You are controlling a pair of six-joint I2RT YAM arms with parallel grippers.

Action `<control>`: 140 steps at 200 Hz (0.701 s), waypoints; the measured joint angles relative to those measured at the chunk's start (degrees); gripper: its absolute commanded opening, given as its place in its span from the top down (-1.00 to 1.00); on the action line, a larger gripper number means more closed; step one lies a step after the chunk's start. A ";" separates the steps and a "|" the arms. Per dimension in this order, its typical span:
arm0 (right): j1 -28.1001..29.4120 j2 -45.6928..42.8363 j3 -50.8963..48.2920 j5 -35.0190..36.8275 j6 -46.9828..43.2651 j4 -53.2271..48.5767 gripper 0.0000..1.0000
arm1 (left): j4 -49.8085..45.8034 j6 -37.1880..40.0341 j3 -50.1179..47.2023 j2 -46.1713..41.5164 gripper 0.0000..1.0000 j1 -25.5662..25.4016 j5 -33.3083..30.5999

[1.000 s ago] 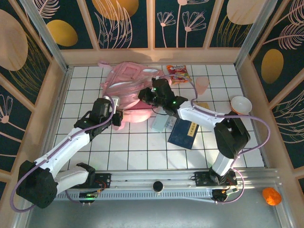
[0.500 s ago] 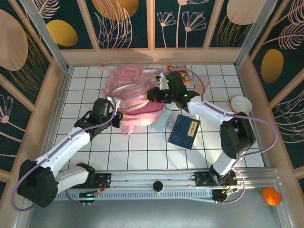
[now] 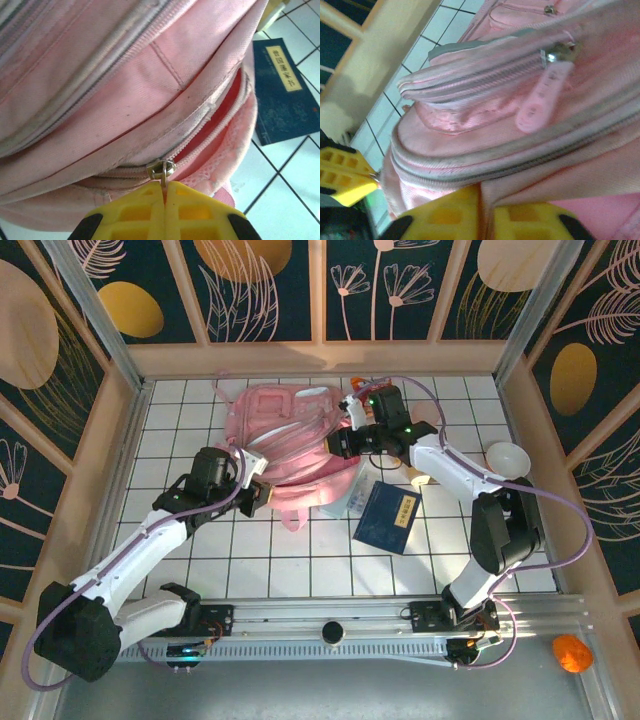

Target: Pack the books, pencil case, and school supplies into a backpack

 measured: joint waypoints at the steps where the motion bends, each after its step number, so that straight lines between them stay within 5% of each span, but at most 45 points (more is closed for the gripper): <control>1: 0.00 0.00 0.00 0.02 -0.15 -0.02 0.45 | 0.00 0.04 0.00 0.00 1.00 0.02 0.07; 140: -0.26 -20.74 -12.66 4.85 -9.70 11.89 -0.24 | 8.50 -2.64 -2.47 3.58 1.00 0.15 8.70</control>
